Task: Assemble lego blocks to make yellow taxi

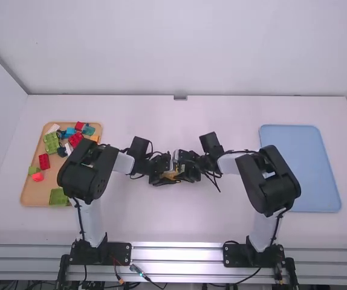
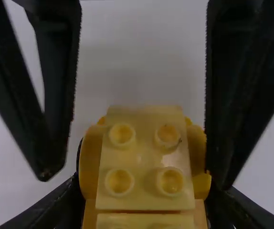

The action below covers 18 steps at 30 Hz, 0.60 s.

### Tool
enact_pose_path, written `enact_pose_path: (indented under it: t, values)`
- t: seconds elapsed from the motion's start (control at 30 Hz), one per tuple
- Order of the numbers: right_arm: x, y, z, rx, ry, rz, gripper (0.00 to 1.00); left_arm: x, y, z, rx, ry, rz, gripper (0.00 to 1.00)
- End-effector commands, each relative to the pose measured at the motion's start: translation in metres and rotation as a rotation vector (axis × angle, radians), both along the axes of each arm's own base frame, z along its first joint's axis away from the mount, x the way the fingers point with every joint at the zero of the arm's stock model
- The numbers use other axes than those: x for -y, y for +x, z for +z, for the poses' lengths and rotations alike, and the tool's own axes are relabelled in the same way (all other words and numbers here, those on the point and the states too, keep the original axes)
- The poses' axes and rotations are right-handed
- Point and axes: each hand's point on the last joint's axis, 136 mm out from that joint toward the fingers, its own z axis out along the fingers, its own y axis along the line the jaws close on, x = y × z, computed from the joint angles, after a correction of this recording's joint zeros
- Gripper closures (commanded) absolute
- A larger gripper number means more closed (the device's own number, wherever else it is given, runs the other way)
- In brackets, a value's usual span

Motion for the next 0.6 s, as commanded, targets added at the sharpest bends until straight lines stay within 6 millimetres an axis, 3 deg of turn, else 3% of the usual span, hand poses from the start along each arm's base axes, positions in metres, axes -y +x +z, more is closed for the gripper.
enact_pose_path:
  t: [0.0, 0.17, 0.2, 0.23, 0.27, 0.57]
  values:
    - [0.001, 0.002, 0.006, -0.031, 0.064, 0.005, 0.39, -0.005, -0.002, -0.01, -0.013, 0.035, 0.013, 0.36]
    - [0.013, 0.002, 0.03, -0.033, 0.219, 0.057, 0.41, -0.005, -0.002, -0.01, -0.012, 0.035, 0.013, 0.36]
    - [0.015, 0.002, 0.033, -0.031, 0.243, 0.064, 0.5, -0.005, -0.002, -0.01, -0.012, 0.035, 0.012, 0.36]
    - [0.017, 0.001, 0.035, -0.026, 0.26, 0.072, 0.83, -0.005, -0.002, -0.01, -0.012, 0.035, 0.012, 0.36]
    - [0.018, -0.001, 0.035, -0.02, 0.268, 0.079, 1.0, -0.005, -0.002, -0.01, -0.012, 0.035, 0.013, 0.36]
    - [0.014, -0.013, 0.027, -0.003, 0.276, 0.079, 1.0, -0.004, -0.001, -0.01, -0.013, 0.033, 0.019, 0.36]
